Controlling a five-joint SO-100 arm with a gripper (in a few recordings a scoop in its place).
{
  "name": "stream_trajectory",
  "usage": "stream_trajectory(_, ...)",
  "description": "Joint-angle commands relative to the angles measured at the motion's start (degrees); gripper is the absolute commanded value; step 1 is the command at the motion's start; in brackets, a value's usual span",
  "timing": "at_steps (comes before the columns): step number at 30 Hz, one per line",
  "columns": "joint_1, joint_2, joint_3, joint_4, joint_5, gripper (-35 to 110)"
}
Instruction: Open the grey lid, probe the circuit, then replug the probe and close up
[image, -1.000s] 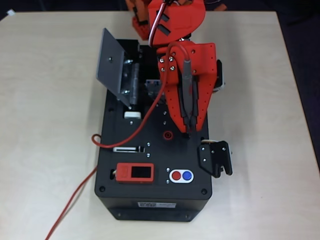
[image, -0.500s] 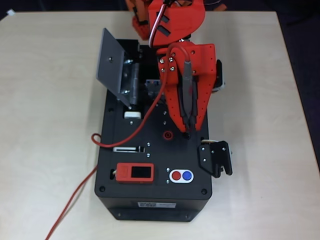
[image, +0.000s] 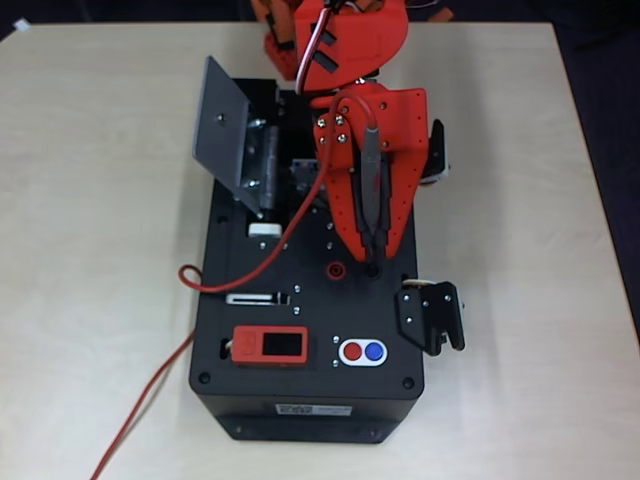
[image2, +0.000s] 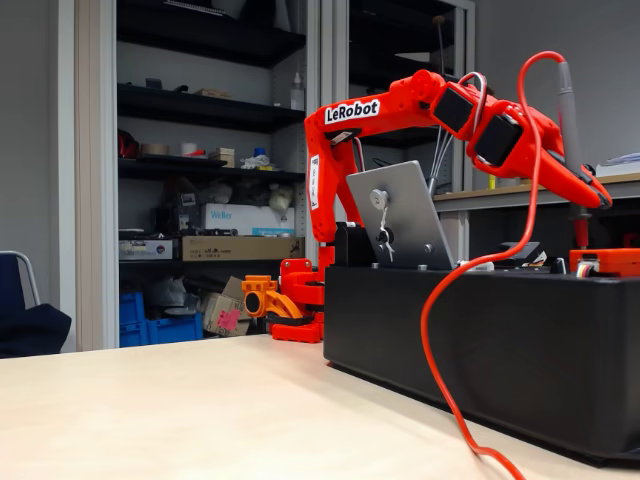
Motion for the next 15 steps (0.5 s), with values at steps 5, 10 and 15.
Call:
stream_trajectory(5,0.3,2.4,-4.4,2.0,-0.4,0)
stream_trajectory(10,0.3,1.9,-6.2,2.8,-0.3,0)
stream_trajectory(15,0.3,1.1,-6.8,2.8,-0.1,0)
